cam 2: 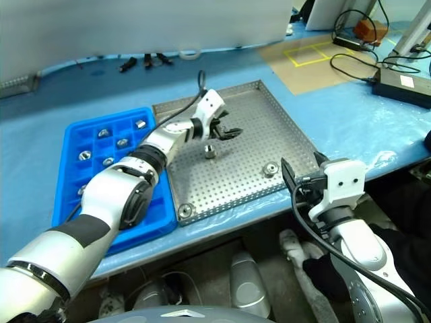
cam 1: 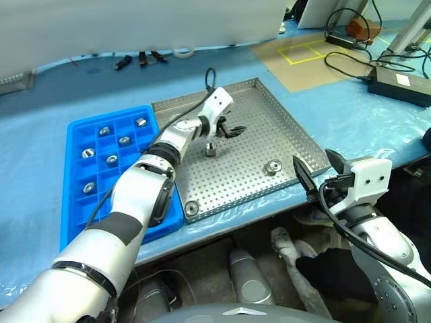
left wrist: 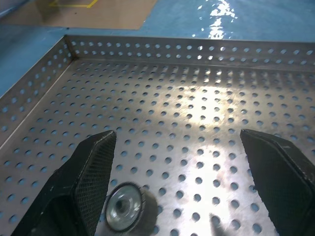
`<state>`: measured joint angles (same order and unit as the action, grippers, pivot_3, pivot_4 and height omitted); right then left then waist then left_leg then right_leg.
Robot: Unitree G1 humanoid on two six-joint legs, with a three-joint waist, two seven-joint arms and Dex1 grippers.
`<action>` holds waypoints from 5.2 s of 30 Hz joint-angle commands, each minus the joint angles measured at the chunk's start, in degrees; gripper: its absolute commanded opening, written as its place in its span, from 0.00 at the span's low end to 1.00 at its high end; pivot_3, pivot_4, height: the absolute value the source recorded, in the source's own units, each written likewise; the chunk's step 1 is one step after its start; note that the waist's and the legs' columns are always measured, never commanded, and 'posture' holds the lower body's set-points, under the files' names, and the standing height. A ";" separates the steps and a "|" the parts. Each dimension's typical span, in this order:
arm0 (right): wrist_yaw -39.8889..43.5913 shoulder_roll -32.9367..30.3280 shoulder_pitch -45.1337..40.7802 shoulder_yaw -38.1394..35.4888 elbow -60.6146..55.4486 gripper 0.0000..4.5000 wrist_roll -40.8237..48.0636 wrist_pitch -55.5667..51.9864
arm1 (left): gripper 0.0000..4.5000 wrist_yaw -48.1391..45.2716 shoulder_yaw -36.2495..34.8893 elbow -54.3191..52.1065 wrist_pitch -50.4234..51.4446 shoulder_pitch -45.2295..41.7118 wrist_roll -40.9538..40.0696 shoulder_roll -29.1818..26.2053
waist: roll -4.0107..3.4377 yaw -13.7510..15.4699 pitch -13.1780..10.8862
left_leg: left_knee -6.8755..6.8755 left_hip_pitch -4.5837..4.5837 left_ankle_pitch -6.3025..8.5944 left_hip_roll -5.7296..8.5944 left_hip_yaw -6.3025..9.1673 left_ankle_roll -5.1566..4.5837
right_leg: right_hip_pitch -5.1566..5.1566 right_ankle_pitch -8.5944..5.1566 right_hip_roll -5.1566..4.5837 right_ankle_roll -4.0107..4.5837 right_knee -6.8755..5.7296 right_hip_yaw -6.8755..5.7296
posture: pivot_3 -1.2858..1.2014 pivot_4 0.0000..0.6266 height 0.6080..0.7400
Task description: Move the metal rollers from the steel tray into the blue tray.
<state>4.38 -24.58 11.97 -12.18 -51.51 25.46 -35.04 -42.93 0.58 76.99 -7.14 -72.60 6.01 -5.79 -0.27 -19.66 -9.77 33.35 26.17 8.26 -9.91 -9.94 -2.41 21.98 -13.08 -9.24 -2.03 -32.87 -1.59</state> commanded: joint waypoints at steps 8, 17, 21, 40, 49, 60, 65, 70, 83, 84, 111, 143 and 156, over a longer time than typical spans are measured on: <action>2.06 0.23 -2.34 0.24 0.86 0.83 -1.17 0.42 | 0.95 -4.89 1.60 -0.78 0.63 2.93 2.06 -3.13 | 0.00 2.09 0.00 | 0.02 -0.02 -0.01 0.01 0.00 -0.01 | -0.02 0.01 -0.01 0.02 -0.04 0.04 | 0.28 0.24 1.00; 2.93 0.85 -2.43 0.46 1.15 0.83 -2.07 0.43 | 0.95 -6.25 2.91 -0.70 1.08 5.45 3.12 -1.11 | 0.00 3.59 0.00 | 0.03 -0.02 -0.02 0.00 -0.01 -0.03 | -0.01 0.01 -0.01 0.03 -0.08 0.05 | 0.28 0.24 1.00; 3.12 1.33 -2.06 0.52 0.92 0.83 -2.43 0.38 | 0.95 -5.49 3.33 -0.58 1.00 6.15 3.73 -0.55 | 0.00 3.59 0.00 | 0.07 -0.10 -0.02 -0.01 -0.01 -0.03 | -0.07 0.01 -0.01 0.03 -0.10 0.07 | 0.27 0.24 1.00; 3.27 2.44 -0.89 0.96 -0.06 0.83 -3.71 -0.27 | 0.76 -2.58 5.34 -0.25 1.97 7.91 5.42 4.92 | 0.00 3.28 0.01 | 0.08 -0.17 -0.02 -0.02 0.00 -0.02 | -0.16 0.01 0.00 0.03 -0.08 0.07 | 0.26 0.24 1.00; 3.33 2.69 -0.58 1.03 -0.20 0.83 -4.07 -0.38 | 0.68 -2.45 5.88 -0.23 1.98 8.44 5.96 4.91 | 0.02 3.14 0.03 | 0.07 -0.45 0.09 0.00 0.05 0.16 | -0.55 0.00 0.00 0.01 0.03 0.06 | 0.26 0.24 1.00; 3.33 2.79 -0.85 1.25 -0.35 0.83 -4.00 -0.66 | 0.32 -3.53 5.39 -0.35 2.10 9.18 5.35 4.61 | 0.01 3.04 0.03 | 0.01 -0.50 0.10 0.00 0.17 0.18 | -0.57 -0.01 0.00 -0.01 0.07 0.06 | 0.26 0.24 1.00; 3.40 2.76 -1.03 1.21 -0.32 0.83 -3.94 -0.73 | 0.30 -1.98 5.30 -0.28 2.48 9.04 5.51 4.35 | 0.01 3.04 0.03 | -0.03 -0.50 0.10 0.00 0.19 0.18 | -0.57 -0.01 0.00 -0.01 0.10 0.06 | 0.27 0.24 1.00; 3.58 2.66 -1.58 1.53 -0.20 0.83 -3.94 -1.02 | 0.30 -2.66 2.95 -0.72 2.41 7.81 3.20 3.72 | 0.01 3.00 0.03 | -0.04 -0.48 0.10 0.01 0.26 0.19 | -0.52 -0.02 0.00 -0.03 0.11 0.07 | 0.27 0.24 1.00; 9.42 -2.56 -16.49 0.24 5.11 0.83 0.29 -3.64 | 0.30 -25.48 -6.26 -7.73 6.21 1.80 -9.45 -5.04 | -0.02 5.15 -0.02 | -0.15 0.29 -0.03 -0.06 0.19 -0.03 | 0.42 0.02 0.00 0.04 -0.09 0.12 | 0.33 0.24 1.00; 10.04 -2.88 -17.54 0.45 5.85 0.83 0.52 -3.65 | 0.30 -26.11 -6.24 -8.42 6.29 1.97 -9.71 -5.59 | -0.02 5.70 -0.02 | -0.16 0.26 -0.03 -0.06 0.10 -0.03 | 0.42 0.02 0.00 0.04 -0.14 0.12 | 0.34 0.24 1.00; 36.48 2.62 -49.27 17.46 37.53 0.83 2.04 3.09 | 0.30 -5.81 -17.47 -88.26 43.30 50.46 -30.53 -26.12 | -0.07 29.04 -0.10 | -1.11 -0.19 -1.31 -1.05 0.07 2.13 | 1.22 -0.68 1.01 1.29 -2.17 -0.05 | 0.62 0.24 1.00; 37.90 -0.87 -39.52 18.08 31.62 0.83 4.00 -1.91 | 0.30 -13.26 -4.54 -78.07 37.19 53.67 -29.06 -29.38 | -0.04 28.25 -0.07 | -2.30 -0.94 -2.56 -2.89 0.20 4.02 | 1.77 -0.45 2.93 1.35 -2.79 0.28 | 0.57 0.24 1.00; 37.94 -0.88 -39.43 17.83 30.43 0.83 3.98 -3.12 | 0.30 -12.71 -4.42 -73.14 34.95 51.53 -27.65 -29.47 | -0.05 28.21 -0.06 | -2.28 -1.04 -2.60 -2.90 0.19 4.06 | 1.77 -0.40 2.97 1.43 -2.87 0.31 | 0.56 0.24 1.00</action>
<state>42.39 -25.26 -27.21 6.24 -18.68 28.70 -38.32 -55.77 -3.35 3.16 29.02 -20.36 -22.10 -34.43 -0.32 8.55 -9.84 31.07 25.13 5.67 -12.81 -9.75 1.65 23.75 -13.48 -6.27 -0.60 -35.74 -1.28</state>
